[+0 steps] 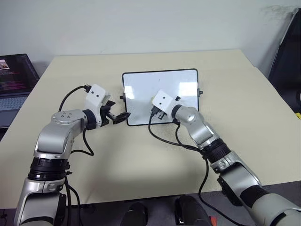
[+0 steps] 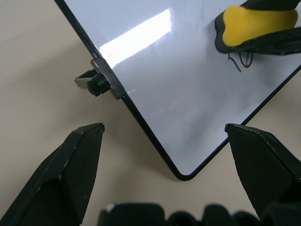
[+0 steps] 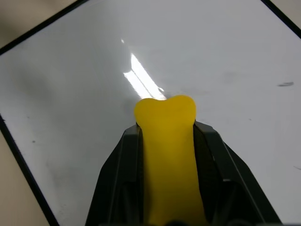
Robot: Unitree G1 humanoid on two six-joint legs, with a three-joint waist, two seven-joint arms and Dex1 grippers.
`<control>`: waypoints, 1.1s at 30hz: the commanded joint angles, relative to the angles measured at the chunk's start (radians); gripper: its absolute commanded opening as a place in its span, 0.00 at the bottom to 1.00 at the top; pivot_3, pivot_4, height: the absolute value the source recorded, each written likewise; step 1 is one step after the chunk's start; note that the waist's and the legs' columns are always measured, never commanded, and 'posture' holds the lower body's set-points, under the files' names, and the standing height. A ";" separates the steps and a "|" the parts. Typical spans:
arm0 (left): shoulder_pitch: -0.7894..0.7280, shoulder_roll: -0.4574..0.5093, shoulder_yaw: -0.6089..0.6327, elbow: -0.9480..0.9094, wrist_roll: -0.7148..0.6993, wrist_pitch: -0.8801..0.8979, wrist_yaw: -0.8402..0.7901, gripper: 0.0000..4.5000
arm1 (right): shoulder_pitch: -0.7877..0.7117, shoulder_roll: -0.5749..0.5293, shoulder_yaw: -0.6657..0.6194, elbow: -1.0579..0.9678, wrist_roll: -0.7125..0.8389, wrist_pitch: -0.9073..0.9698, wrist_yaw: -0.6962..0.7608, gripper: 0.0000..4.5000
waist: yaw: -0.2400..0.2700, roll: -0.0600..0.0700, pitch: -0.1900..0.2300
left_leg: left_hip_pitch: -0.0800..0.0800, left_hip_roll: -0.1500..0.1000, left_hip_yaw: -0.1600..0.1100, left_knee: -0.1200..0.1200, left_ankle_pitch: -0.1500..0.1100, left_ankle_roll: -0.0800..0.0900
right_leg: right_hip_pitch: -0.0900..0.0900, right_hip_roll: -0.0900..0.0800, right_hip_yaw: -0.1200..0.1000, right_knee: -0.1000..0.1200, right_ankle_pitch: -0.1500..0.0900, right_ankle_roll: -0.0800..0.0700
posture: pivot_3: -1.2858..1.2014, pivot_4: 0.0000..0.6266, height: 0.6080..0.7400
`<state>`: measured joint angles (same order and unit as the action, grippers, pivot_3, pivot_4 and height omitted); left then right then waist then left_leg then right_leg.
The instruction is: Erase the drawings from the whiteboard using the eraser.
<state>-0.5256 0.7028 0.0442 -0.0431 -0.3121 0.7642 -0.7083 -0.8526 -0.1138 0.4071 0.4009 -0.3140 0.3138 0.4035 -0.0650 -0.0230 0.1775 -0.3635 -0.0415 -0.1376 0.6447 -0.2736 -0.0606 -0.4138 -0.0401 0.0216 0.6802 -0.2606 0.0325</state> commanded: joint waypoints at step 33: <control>0.015 -0.008 0.021 -0.060 -0.018 -0.012 -0.010 1.00 | 0.113 -0.165 -0.271 -0.371 0.226 0.201 0.128 0.24 | 0.022 -0.001 0.000 | 0.000 0.001 -0.003 0.000 0.001 -0.002 | 0.003 0.001 -0.002 -0.002 0.000 0.000 | 0.52 0.24 1.00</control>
<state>-0.5145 0.6856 0.0385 -0.0519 -0.3144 0.7636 -0.7108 -0.7626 -0.2686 0.1686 0.1441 -0.1417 0.4770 0.4881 -0.0426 -0.0240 0.1773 -0.3640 -0.0407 -0.1411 0.6433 -0.2731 -0.0628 -0.4115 -0.0393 0.0193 0.6775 -0.2605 0.0320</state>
